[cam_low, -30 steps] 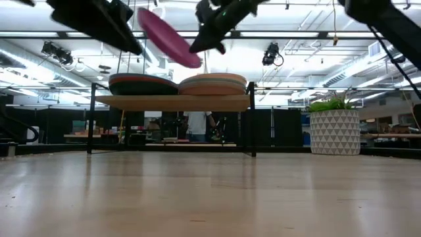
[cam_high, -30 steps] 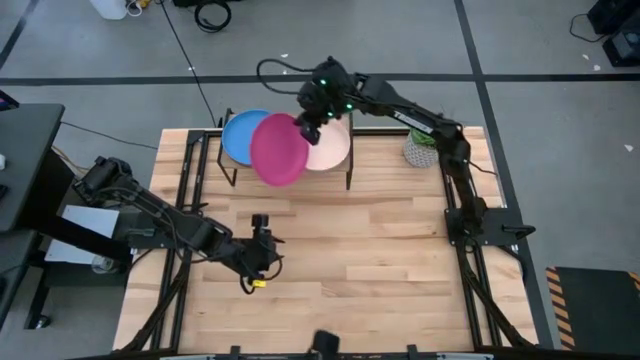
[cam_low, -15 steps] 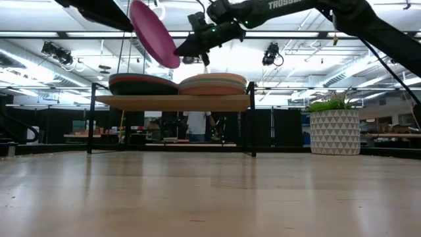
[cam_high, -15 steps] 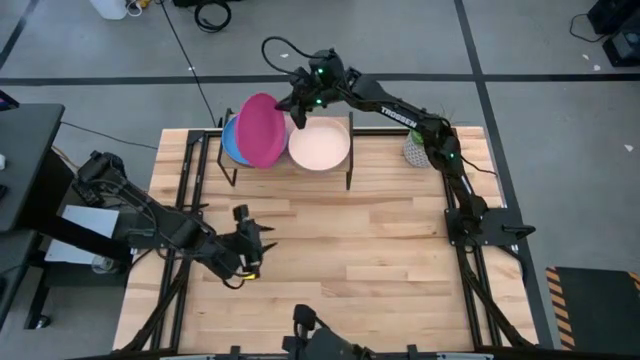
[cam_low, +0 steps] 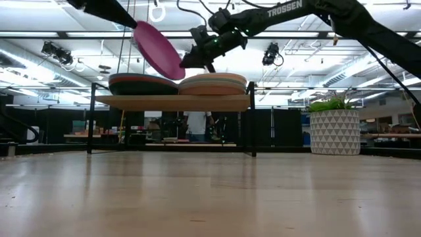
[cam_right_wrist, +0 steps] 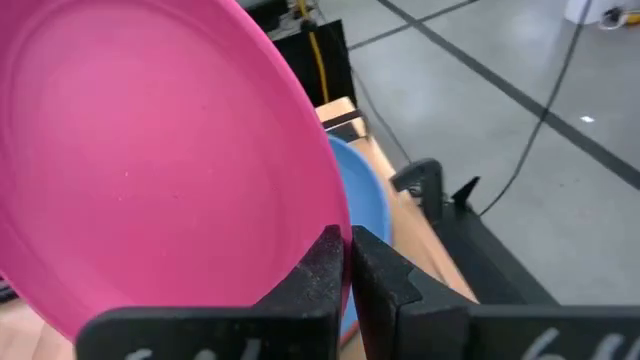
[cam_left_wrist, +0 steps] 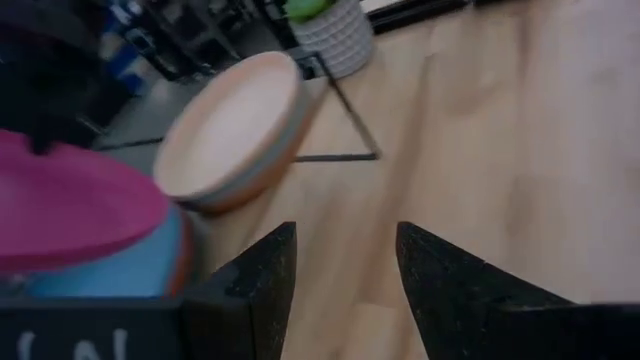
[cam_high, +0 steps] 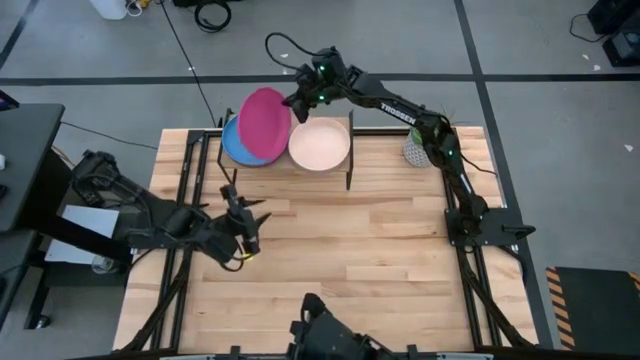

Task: Place and stack plates onto a shelf
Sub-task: Stack the pink plate on top of the blue plate on the shelf

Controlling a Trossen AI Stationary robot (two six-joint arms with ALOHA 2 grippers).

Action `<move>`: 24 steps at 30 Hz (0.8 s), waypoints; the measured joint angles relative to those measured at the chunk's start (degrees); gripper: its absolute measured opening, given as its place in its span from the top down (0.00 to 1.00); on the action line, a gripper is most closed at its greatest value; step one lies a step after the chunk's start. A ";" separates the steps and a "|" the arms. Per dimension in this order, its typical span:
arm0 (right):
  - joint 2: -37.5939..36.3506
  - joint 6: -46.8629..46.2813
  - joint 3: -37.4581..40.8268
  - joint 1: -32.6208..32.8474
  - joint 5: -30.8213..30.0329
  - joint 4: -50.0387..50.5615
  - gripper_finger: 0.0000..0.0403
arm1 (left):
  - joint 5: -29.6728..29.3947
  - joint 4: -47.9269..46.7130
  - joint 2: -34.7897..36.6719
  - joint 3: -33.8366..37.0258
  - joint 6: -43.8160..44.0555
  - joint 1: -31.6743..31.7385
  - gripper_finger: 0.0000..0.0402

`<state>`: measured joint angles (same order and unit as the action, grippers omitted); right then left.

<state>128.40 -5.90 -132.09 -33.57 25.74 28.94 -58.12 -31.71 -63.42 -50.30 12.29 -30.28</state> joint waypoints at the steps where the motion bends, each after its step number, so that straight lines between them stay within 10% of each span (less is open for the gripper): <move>1: 0.00 -0.02 0.00 -0.16 -0.15 0.05 0.94 | -0.72 -0.11 -0.06 0.00 -1.48 0.79 0.55; 24: -0.39 0.36 -0.02 -2.39 2.67 7.31 0.94 | -11.09 3.13 -0.32 0.00 -73.86 19.87 0.55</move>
<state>128.01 -5.54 -132.11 -35.97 28.40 36.25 -69.21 -28.58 -63.75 -50.30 -61.57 -10.41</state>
